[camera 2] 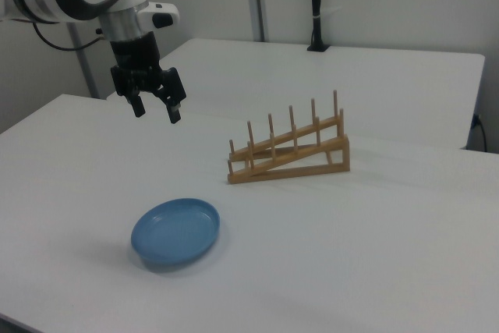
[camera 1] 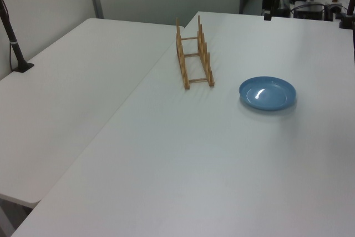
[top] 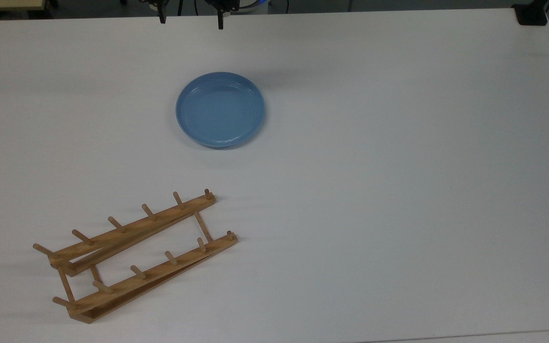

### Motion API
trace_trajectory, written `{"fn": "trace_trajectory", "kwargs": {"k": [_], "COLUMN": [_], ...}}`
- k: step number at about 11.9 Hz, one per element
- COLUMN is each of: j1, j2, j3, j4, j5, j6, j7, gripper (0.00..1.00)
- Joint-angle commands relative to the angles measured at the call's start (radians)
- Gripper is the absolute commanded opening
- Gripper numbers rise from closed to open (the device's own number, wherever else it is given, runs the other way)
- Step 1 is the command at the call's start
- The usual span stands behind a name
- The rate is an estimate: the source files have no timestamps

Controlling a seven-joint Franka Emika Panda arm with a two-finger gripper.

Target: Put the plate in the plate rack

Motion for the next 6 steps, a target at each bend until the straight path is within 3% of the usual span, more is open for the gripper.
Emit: {"fn": "trace_trajectory", "kwargs": {"k": [1, 6], "j1": [0.005, 0.005], "j2": [-0.006, -0.005], "j3": [-0.007, -0.007], "j4": [-0.013, -0.013], "j5": [0.014, 0.014], "j6": [-0.005, 0.000], "j7": [0.004, -0.001], "gripper": [1.00, 1.00]}}
